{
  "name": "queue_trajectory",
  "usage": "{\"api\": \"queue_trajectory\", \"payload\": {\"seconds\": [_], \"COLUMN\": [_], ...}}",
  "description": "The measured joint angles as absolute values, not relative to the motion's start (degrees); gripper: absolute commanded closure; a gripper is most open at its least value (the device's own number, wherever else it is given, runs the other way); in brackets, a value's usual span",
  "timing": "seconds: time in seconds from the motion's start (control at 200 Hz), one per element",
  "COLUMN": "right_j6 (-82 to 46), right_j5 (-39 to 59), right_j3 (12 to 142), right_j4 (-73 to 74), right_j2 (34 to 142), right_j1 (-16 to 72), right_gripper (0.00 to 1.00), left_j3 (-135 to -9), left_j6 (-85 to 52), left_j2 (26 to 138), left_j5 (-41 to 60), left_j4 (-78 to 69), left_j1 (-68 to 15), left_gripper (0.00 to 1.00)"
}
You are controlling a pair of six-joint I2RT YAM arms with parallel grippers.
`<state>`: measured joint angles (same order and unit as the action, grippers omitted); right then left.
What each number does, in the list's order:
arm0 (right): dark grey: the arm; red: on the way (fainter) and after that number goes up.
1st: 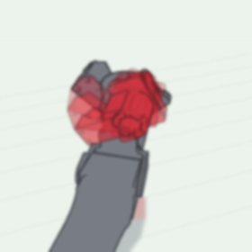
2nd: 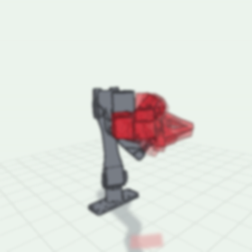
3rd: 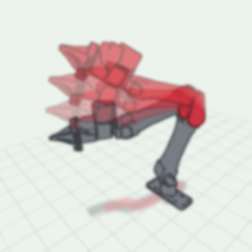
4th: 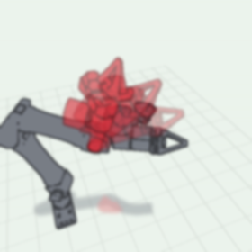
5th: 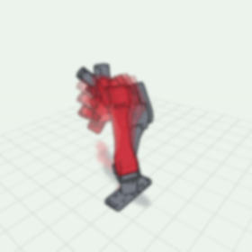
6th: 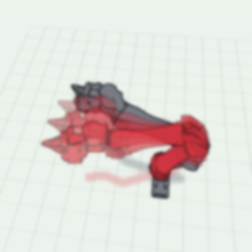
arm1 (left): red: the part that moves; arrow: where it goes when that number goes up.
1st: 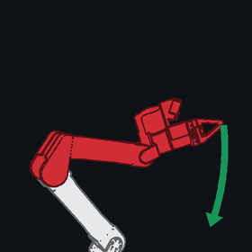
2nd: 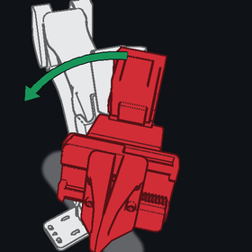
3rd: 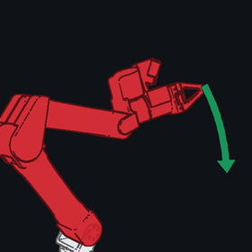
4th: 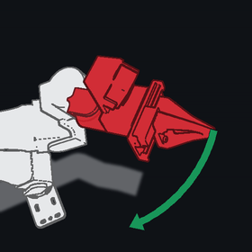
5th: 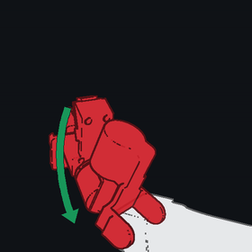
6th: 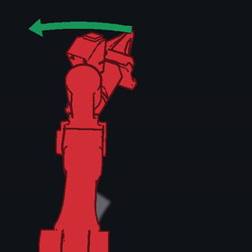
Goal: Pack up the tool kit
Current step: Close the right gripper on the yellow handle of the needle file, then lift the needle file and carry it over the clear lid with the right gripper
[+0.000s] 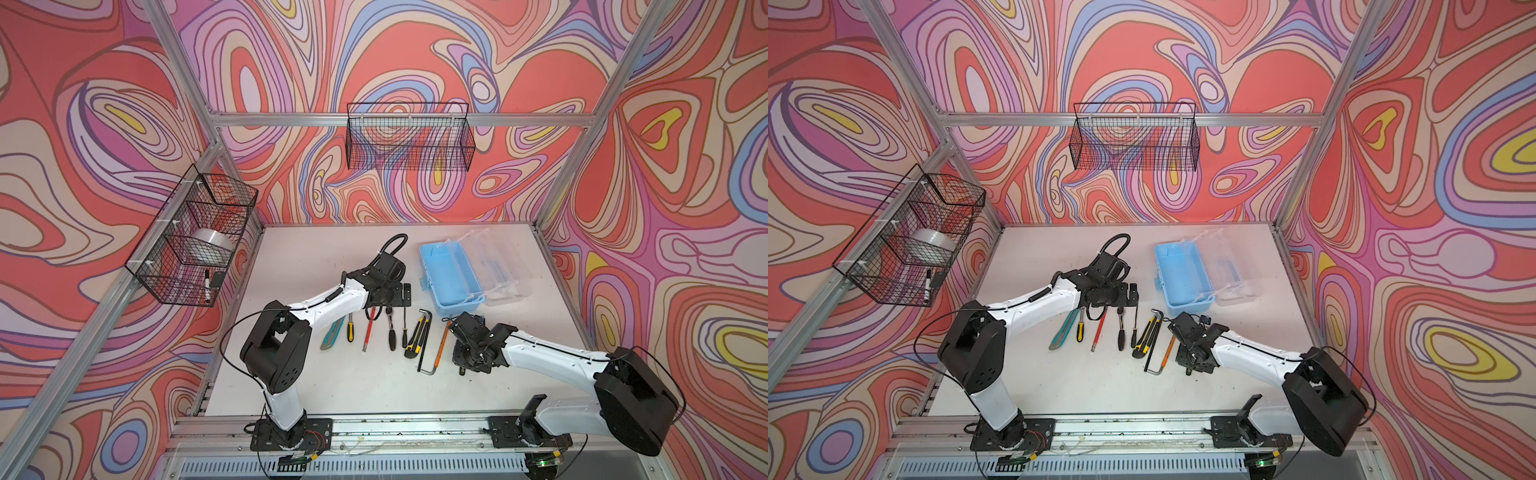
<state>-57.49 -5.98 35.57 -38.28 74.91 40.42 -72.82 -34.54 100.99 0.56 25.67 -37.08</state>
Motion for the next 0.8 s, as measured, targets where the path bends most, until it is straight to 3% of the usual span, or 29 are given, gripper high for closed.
{"api": "queue_trajectory", "payload": {"seconds": [0.335,0.801], "right_j6": [-55.16,-37.39], "right_j5": [-12.08,-15.09], "right_j3": [38.74,47.37], "right_j4": [-46.76,-51.94], "right_j2": [64.27,60.34], "right_j1": [35.73,15.73], "right_gripper": [0.94,0.92], "left_j3": [-70.81,-70.59], "left_j6": [-34.52,-31.68], "left_j2": [100.97,100.84], "left_j5": [0.58,0.64], "left_j4": [27.31,28.21], "left_j1": [-37.08,-37.85], "left_gripper": [0.12,0.15]}}
